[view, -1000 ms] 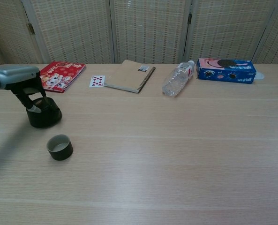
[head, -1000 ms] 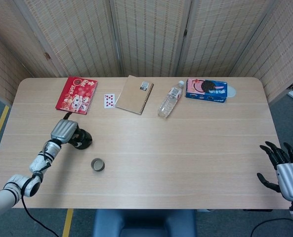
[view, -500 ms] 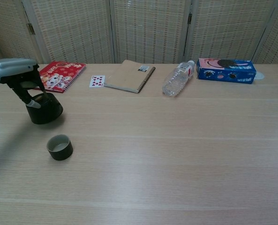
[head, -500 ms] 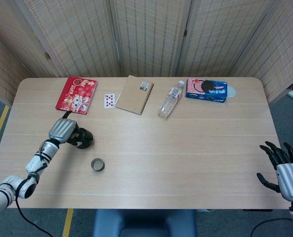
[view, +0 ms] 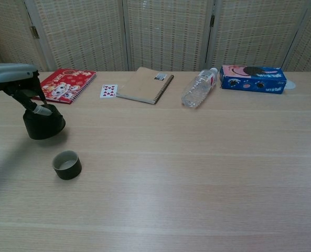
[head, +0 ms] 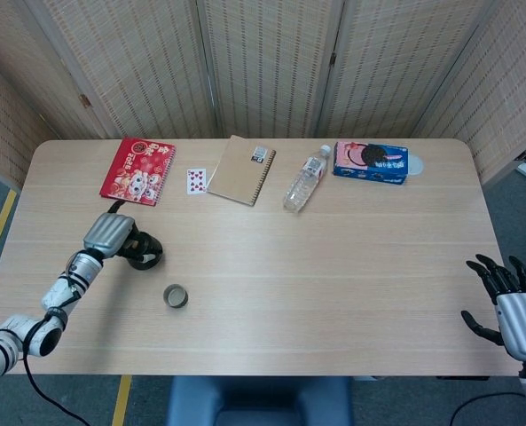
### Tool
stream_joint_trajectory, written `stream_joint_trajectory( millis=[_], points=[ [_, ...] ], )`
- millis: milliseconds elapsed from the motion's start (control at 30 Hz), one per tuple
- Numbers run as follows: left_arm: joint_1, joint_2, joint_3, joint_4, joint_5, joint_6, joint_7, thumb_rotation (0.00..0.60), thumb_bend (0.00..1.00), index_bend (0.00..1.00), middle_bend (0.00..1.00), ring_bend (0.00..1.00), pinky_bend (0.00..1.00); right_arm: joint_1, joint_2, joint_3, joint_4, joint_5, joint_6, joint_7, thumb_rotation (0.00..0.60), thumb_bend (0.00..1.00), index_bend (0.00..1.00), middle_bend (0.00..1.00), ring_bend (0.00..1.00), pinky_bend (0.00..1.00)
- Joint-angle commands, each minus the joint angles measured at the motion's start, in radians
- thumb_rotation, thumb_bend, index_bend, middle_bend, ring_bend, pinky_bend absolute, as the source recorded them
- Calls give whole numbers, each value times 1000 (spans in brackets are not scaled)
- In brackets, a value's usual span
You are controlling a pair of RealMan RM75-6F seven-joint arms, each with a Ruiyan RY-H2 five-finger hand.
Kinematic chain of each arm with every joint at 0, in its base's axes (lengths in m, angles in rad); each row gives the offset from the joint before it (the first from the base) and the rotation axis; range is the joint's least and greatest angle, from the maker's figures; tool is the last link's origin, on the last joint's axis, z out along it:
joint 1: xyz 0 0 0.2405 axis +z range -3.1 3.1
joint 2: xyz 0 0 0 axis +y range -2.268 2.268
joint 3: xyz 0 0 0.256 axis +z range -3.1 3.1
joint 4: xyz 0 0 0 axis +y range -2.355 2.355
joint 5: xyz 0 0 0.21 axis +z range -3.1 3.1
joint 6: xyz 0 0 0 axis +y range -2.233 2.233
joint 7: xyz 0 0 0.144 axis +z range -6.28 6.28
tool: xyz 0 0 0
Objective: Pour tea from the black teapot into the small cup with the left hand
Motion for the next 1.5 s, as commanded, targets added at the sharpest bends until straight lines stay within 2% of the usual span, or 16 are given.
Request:
stream_joint_trajectory(
  millis=[33,200,367,467,567,633,700,733,933,1367,1500],
  points=[
    [2,4,-4,-17,-4,11,11,370,13,1000,1000,877,0,1,-1,1,2,0,0,2,600,281,156,152,191,20],
    [10,16,-15,-60,-11,42,21,349,23,1000,1000,889,0,2,-3,1,7,2,-3,5,600,282,156,152,192,20],
    [25,43,-36,-137,-68,57,52,211,27,1000,1000,905,53,5,-5,1,12,2,-6,10,600,282,156,153,192,20],
    [35,54,-44,-184,-109,82,109,195,44,1000,1000,914,106,6,-8,1,17,1,-9,14,600,281,156,153,192,20],
    [40,62,-49,-225,-142,103,165,194,122,1000,1000,917,133,8,-10,1,22,1,-10,19,600,282,156,153,192,20],
    [42,67,-51,-250,-156,115,192,206,164,1000,1000,919,141,9,-11,1,24,-1,-9,22,600,282,156,153,191,20],
    [45,69,-51,-267,-159,134,217,296,213,1000,1000,922,157,10,-12,1,27,-1,-10,24,600,282,156,153,191,20],
    [46,69,-50,-272,-159,140,224,323,223,1000,1000,923,163,10,-12,1,28,-1,-10,25,600,282,156,153,191,20],
    [54,65,-50,-288,-155,171,244,412,278,1000,1000,932,210,10,-13,0,31,-3,-8,30,600,282,156,154,190,20],
    [69,74,-51,-299,-145,187,219,415,284,1000,1000,949,324,6,-10,-4,22,-9,0,25,600,281,156,155,191,20],
    [78,76,-49,-307,-139,201,217,389,287,1000,1000,971,375,6,-9,-4,17,-12,1,21,600,282,156,154,192,20]
  ],
)
